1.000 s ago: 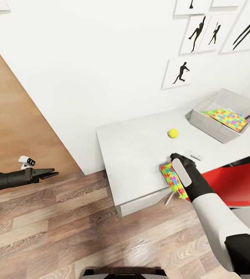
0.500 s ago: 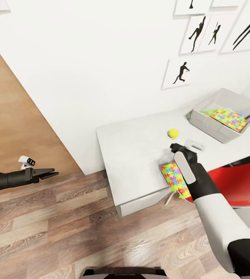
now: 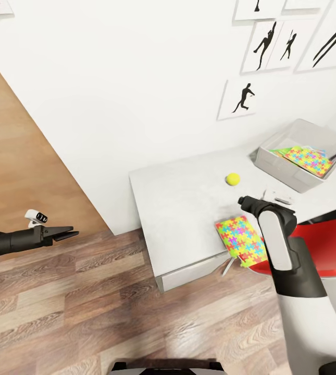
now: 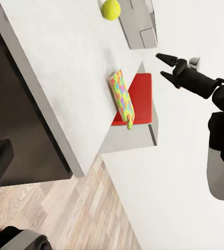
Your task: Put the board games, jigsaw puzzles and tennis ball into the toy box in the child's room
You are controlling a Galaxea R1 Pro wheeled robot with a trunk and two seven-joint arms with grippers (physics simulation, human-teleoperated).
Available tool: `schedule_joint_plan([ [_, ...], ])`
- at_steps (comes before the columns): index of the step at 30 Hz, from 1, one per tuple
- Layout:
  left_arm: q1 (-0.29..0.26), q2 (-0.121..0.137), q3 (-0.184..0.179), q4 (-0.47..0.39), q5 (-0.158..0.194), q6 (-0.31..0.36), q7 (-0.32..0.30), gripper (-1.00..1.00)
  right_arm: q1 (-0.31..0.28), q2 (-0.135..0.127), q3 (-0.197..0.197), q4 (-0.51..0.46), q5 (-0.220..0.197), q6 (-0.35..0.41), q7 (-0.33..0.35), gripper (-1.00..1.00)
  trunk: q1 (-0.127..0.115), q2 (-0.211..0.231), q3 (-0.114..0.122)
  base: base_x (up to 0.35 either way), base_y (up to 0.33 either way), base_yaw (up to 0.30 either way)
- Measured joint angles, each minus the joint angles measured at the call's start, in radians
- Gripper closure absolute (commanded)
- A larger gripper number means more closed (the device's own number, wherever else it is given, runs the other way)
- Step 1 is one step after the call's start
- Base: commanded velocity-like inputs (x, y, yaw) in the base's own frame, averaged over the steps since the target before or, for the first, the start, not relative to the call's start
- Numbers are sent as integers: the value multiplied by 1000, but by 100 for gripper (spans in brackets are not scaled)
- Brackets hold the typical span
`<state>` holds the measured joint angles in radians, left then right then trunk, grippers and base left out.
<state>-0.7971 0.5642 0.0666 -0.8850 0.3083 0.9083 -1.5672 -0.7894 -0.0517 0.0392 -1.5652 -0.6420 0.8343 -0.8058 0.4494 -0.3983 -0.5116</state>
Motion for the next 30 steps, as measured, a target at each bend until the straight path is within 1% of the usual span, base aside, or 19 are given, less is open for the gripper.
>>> schedule_joint_plan([
  [1,0,0,0,0,0,0,0,-100,8,0,-14,-3,-2,9,2,-100,0,0,0,-58,0,0],
  [2,0,0,0,0,0,0,0,-100,21,-1,-40,-6,-4,23,7,-100,0,0,0,-96,0,0],
  [3,0,0,0,0,-1,0,0,-100,28,-1,-53,-7,-7,28,12,-100,0,0,0,-171,0,0],
  [4,0,-1,0,0,-1,0,0,-100,40,0,-75,-9,-12,35,27,-100,0,0,0,-202,0,0],
  [5,0,-1,0,0,-1,0,0,-100,45,0,-86,-10,-14,38,39,-100,0,0,0,-239,0,0],
  [6,0,-1,0,0,-1,0,0,-100,52,0,-101,-11,-18,42,71,-100,0,0,0,-236,0,0],
  [7,0,-1,0,0,-1,0,0,-100,55,-1,-108,-11,-19,44,92,-100,0,0,0,-179,0,0],
  [10,0,-1,0,0,0,0,0,-100,63,-1,-134,-11,-22,43,250,-100,0,0,0,-82,0,0],
  [11,0,-1,0,0,0,0,0,-100,64,-1,-139,-11,-22,42,276,-100,0,0,0,-38,0,0],
  [12,0,-1,0,0,0,0,0,-100,65,-1,-149,-11,-22,41,315,-100,0,0,0,-30,0,0],
  [14,0,-1,0,0,-1,0,0,-100,65,0,-159,-11,-21,41,352,-100,0,0,0,-17,0,0],
  [17,0,-1,0,0,-1,0,0,-100,66,0,-166,-11,-21,43,375,-100,0,0,0,-9,0,0],
  [21,0,-1,0,0,0,0,0,-100,66,3,-168,-11,-22,44,386,-100,0,0,0,-68,16,-33],
  [25,0,-1,0,0,-1,-1,0,-100,67,4,-167,-11,-23,45,392,-100,0,0,4,-138,64,-136],
  [30,0,-1,0,0,-1,0,0,-100,68,3,-164,-11,-23,47,395,-100,0,0,9,-42,30,-176],
])
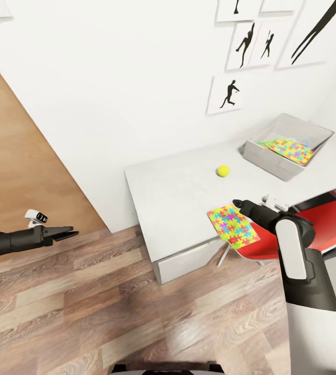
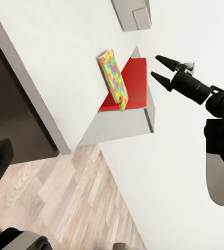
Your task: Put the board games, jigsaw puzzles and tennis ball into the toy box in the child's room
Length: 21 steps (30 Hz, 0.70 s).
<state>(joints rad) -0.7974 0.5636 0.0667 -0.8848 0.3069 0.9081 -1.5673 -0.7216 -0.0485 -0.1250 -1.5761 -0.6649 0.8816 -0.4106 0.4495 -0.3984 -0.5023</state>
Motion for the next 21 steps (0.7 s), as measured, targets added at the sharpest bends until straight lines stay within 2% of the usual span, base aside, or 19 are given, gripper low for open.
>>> schedule_joint_plan([
  [5,0,0,1,0,-1,0,0,-100,12,1,1,0,-3,5,6,-100,0,0,6,-7,119,-185],
  [12,0,0,1,0,-1,0,0,-100,25,7,1,0,-12,14,62,-100,0,0,14,-15,61,-187],
  [21,0,0,1,0,-1,0,0,-100,24,11,1,3,-13,12,79,-100,0,0,25,-191,160,-187],
])
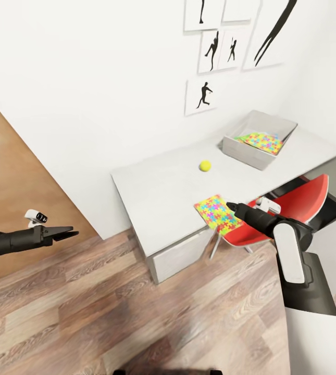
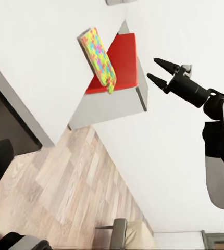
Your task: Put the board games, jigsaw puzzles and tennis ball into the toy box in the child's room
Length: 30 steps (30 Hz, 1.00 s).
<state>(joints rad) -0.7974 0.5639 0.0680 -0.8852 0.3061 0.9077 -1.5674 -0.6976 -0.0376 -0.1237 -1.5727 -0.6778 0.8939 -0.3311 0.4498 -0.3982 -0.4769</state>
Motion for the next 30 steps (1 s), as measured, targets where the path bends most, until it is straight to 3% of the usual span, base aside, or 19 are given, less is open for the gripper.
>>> schedule_joint_plan([
  [9,0,0,0,0,0,-1,0,-100,-1,2,1,12,-1,-3,3,-100,0,0,7,-255,183,-104],
  [20,1,0,0,1,0,0,0,-100,8,2,3,23,1,-10,3,-100,0,0,8,-124,76,-4],
  [30,0,0,0,1,1,0,0,-100,120,4,3,27,7,-15,4,-100,0,0,7,-49,30,0],
])
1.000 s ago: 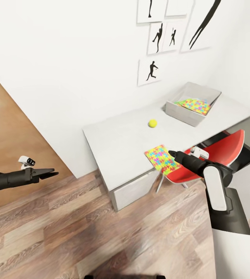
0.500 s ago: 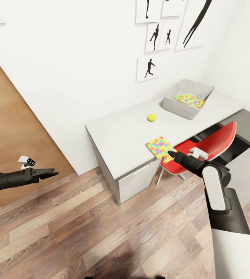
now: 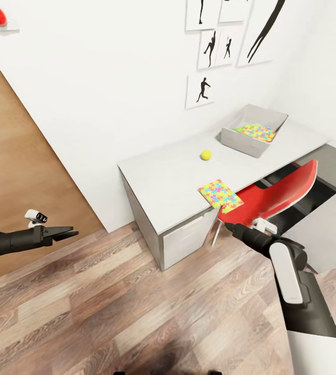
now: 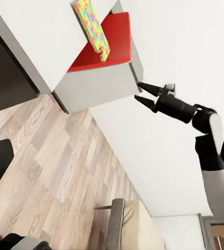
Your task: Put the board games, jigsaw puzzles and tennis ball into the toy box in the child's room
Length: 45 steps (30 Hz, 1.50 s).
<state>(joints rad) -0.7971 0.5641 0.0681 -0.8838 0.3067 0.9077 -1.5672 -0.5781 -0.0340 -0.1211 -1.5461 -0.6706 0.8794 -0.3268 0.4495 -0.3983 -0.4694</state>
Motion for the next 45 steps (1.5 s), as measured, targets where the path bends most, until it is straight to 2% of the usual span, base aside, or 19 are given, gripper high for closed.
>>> schedule_joint_plan([
  [7,0,0,0,0,0,0,0,-100,107,-5,-1,5,-1,-82,10,-100,0,0,0,-2,1,0],
  [11,1,0,0,0,0,0,0,-100,147,-3,-1,71,6,-115,16,-100,0,0,0,0,0,0],
  [14,1,0,0,0,-1,0,0,-100,154,-4,0,148,7,-151,18,-100,0,0,0,0,0,0],
  [15,0,0,0,0,-1,0,0,-100,156,-4,0,210,8,-192,18,-100,0,0,0,0,0,0],
  [20,0,0,0,0,-2,0,0,-100,158,-3,5,358,8,-303,18,-100,0,0,0,0,0,0],
  [27,0,-1,-1,0,-3,1,0,-100,158,-1,8,406,9,-356,18,-100,0,0,0,0,0,0],
  [30,0,-2,-1,0,-3,0,0,-100,158,-7,7,475,12,-373,18,-100,0,0,0,0,0,0],
  [45,1,-2,-1,1,-4,-1,0,-100,158,-20,-5,505,7,-399,17,-100,0,0,0,0,-140,0],
])
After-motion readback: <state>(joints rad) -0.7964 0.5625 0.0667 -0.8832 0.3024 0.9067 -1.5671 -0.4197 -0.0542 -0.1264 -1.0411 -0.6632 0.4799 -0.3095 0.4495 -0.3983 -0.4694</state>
